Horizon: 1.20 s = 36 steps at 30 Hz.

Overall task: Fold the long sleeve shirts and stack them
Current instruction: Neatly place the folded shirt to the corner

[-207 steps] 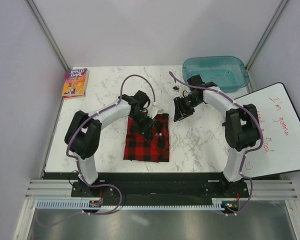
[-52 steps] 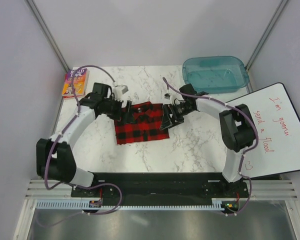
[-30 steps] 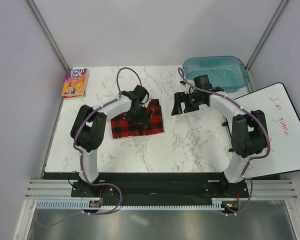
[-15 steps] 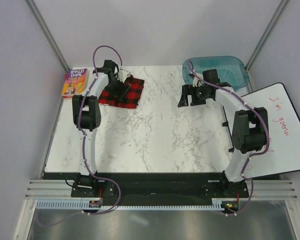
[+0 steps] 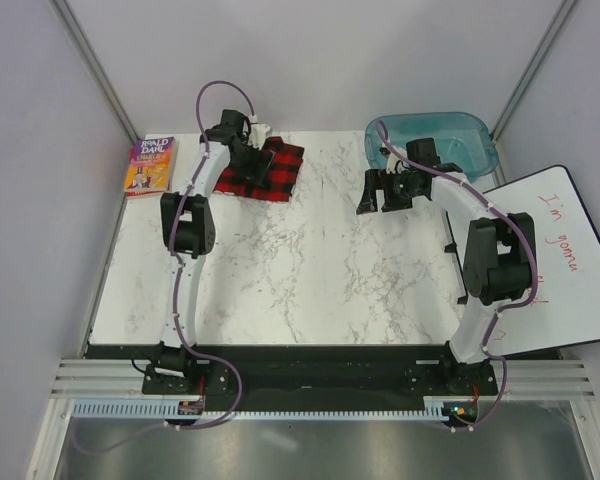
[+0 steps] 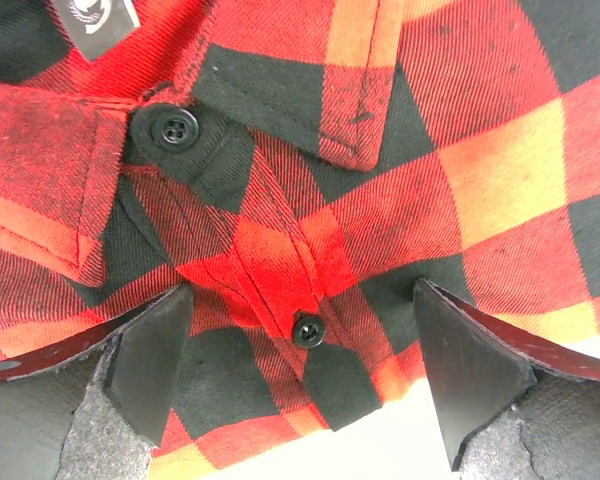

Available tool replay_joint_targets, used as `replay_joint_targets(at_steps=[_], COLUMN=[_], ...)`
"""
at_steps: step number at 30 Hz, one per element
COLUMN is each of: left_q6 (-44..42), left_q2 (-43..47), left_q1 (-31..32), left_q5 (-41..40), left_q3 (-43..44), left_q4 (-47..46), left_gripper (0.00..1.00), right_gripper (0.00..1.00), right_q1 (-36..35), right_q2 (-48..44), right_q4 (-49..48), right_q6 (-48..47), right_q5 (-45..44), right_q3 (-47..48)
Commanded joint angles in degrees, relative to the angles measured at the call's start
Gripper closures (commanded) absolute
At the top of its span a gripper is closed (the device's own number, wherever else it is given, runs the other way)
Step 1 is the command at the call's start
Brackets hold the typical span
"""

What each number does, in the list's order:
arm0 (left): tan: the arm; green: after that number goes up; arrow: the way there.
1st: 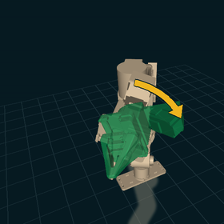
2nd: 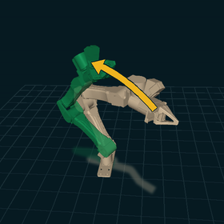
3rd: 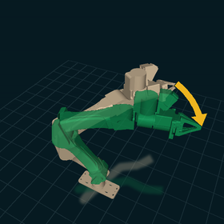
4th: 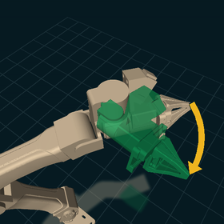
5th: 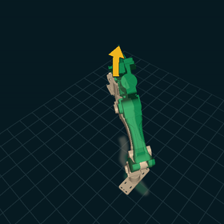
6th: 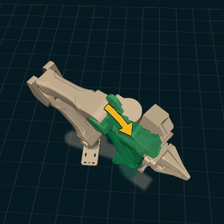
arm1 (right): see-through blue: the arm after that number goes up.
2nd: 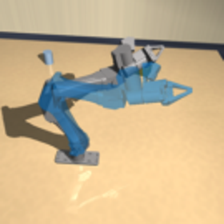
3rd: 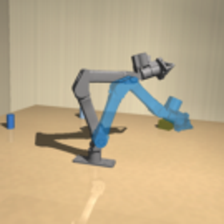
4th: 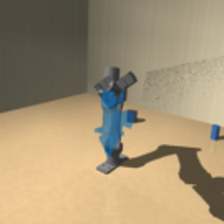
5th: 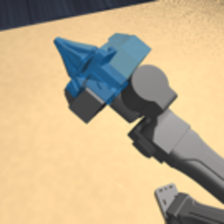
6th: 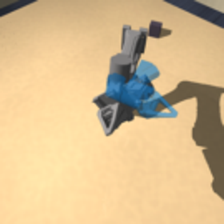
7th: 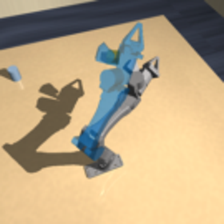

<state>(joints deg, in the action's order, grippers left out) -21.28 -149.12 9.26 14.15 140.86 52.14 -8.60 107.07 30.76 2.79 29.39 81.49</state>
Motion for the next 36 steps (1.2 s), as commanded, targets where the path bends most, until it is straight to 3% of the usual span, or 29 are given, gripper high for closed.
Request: replay_joint_targets(at_steps=[1,7,14,18,26,36], left_q6=[9.41,13.98,16.53,20.74,28.30,33.05], left_q2=[0.31,11.26,31.49,34.60,33.02,22.83], left_q1=[0.50,1.02,2.87,3.13,6.21,6.83], left_q5=[1.06,1.49,-8.08,-11.42,-21.52,-22.77], left_q3=[2.58,-0.04,-34.36,-44.16,-50.24,-44.18], left_q4=[-7.92,-10.04,-9.16,-9.77,-16.80,-21.11], left_gripper=[0.02,0.01,0.01,0.01,0.01,0.01], right_gripper=[0.02,0.02,0.02,0.02,0.02,0.02], right_q1=[0.25,0.16,0.16,0.25,0.25,1.13], right_q2=[0.07,-0.80,-2.83,-2.83,-3.88,-5.37], right_q4=[-0.26,0.26,-0.09,-0.53,-0.97,-0.62], right_q6=[-0.33,-0.76,-0.68,0.29,0.47,0.11], right_q5=[0.06,0.58,1.11,1.64,1.99,0.85], right_q3=[2.44,2.00,-0.28,-0.46,-1.07,-1.51])
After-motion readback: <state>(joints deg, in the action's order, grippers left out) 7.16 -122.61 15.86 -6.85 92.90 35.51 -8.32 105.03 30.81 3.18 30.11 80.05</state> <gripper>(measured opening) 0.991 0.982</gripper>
